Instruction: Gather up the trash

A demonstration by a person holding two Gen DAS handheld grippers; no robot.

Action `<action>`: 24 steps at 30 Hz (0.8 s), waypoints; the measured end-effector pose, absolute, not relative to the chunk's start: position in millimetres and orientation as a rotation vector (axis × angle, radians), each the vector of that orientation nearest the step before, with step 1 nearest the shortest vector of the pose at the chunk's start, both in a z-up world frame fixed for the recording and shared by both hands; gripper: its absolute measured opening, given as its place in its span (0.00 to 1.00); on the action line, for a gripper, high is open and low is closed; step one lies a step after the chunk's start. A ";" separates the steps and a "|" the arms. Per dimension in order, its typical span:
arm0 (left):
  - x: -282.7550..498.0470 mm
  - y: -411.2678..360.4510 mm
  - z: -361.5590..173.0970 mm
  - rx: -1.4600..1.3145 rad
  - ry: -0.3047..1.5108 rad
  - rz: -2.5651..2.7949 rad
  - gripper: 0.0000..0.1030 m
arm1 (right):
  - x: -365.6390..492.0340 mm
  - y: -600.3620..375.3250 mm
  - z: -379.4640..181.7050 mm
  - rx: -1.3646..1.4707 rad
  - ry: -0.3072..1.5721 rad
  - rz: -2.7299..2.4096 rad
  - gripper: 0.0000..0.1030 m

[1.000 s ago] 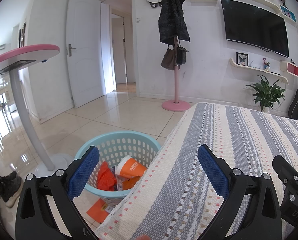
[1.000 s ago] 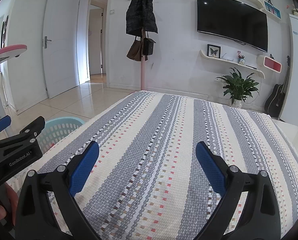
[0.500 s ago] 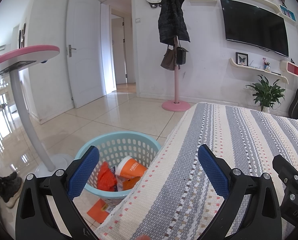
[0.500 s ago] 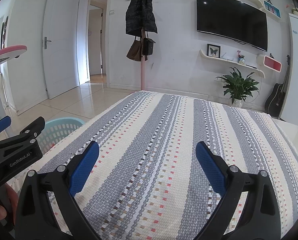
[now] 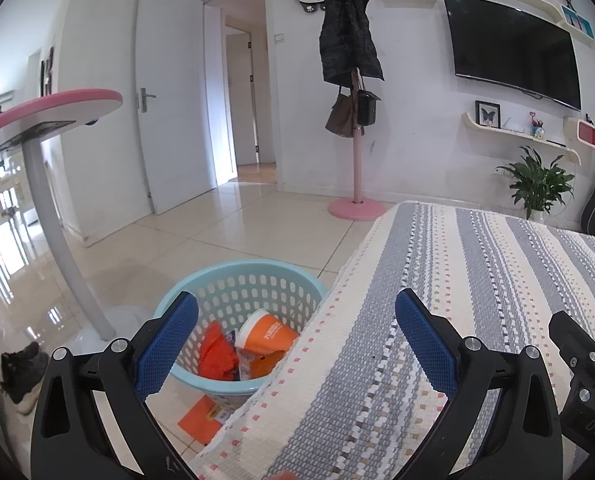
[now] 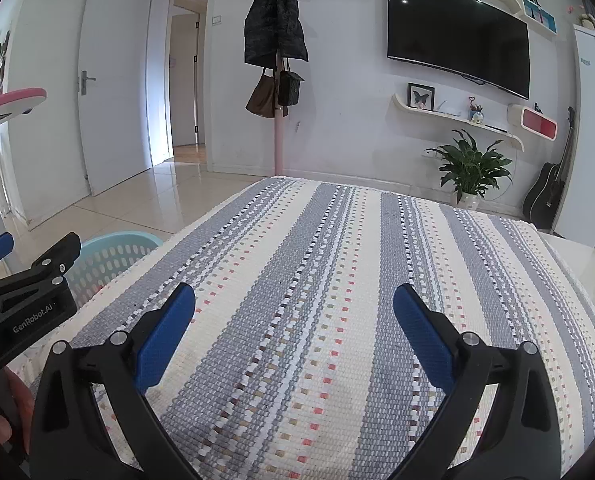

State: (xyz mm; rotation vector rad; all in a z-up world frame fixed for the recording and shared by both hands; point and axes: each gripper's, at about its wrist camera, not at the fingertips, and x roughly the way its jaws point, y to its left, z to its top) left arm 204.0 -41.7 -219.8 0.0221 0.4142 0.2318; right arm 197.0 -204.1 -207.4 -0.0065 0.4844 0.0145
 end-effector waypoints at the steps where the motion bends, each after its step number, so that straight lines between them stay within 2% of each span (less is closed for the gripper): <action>1: 204.7 -41.4 -220.2 0.024 0.419 0.230 0.93 | 197.2 -204.3 -207.2 -0.006 0.485 0.014 0.92; 24: 206.1 -40.6 -221.7 0.018 0.426 0.223 0.93 | 198.0 -209.3 -206.8 0.015 0.488 0.001 0.92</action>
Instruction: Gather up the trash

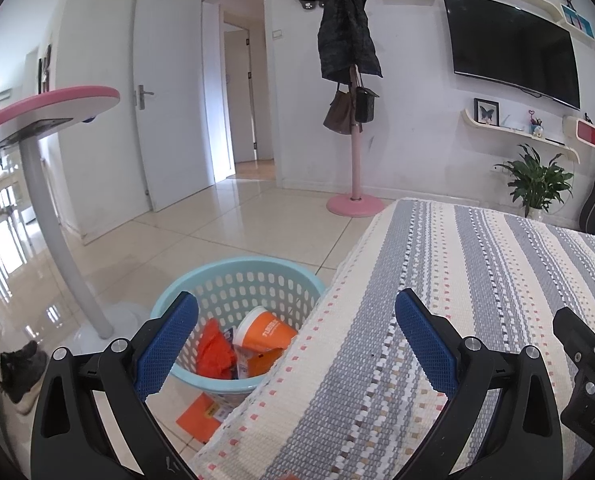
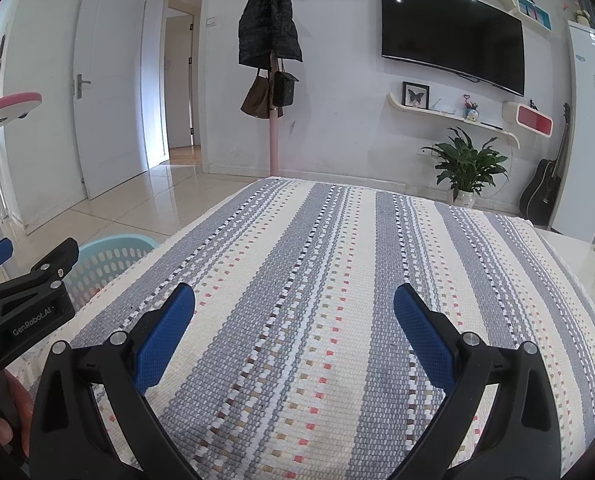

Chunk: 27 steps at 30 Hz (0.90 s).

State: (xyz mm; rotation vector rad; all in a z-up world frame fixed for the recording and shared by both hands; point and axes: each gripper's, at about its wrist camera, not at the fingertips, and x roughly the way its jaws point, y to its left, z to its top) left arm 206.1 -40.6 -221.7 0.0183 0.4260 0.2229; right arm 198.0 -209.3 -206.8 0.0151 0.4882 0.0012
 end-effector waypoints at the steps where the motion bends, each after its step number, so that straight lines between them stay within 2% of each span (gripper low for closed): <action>1: 206.1 -40.6 -221.1 0.019 0.426 0.222 0.93 | 198.1 -209.2 -206.7 0.015 0.488 0.001 0.92; 27: 209.3 -44.9 -221.6 0.041 0.441 0.227 0.93 | 199.0 -207.7 -207.0 0.013 0.487 0.001 0.92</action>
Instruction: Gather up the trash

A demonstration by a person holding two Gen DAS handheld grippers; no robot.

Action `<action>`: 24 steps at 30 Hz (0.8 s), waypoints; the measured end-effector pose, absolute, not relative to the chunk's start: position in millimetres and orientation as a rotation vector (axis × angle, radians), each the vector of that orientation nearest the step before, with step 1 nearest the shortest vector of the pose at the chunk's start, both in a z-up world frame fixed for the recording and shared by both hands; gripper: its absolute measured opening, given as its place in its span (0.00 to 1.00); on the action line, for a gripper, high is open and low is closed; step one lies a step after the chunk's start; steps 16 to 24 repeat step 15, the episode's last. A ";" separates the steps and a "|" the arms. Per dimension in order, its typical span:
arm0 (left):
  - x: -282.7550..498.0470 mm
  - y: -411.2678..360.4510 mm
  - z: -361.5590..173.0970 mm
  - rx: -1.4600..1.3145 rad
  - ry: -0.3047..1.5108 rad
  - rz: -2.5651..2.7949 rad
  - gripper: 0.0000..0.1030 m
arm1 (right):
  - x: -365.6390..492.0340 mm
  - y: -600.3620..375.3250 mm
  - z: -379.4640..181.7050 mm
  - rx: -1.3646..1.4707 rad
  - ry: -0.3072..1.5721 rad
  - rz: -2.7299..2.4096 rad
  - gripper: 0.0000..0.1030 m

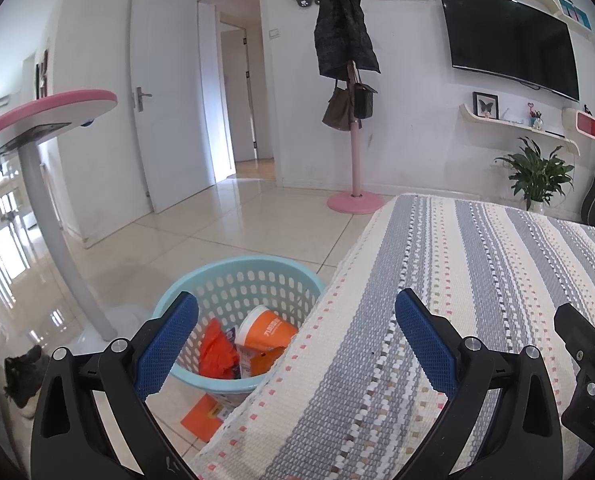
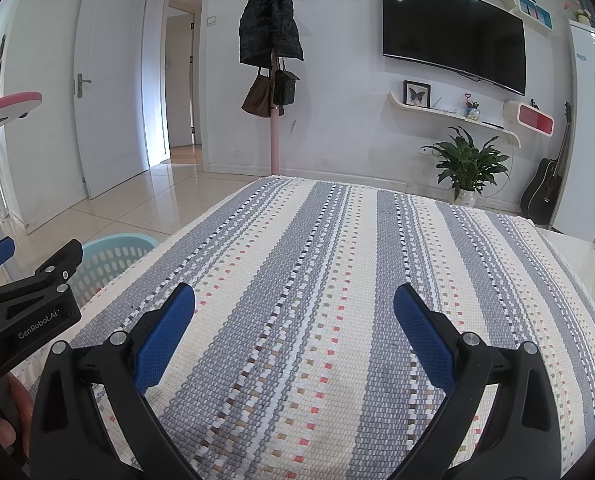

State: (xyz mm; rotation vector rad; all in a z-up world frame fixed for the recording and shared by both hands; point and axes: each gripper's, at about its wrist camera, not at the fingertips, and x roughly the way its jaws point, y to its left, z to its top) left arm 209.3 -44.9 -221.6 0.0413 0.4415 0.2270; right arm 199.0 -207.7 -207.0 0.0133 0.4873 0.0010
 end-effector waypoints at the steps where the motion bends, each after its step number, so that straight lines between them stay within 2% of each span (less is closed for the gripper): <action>1: 210.0 -45.5 -220.8 0.043 0.442 0.228 0.93 | 198.9 -207.5 -206.9 0.013 0.487 0.001 0.92; 24: 209.9 -45.0 -220.0 0.033 0.447 0.241 0.93 | 198.9 -206.6 -207.2 0.012 0.487 0.001 0.92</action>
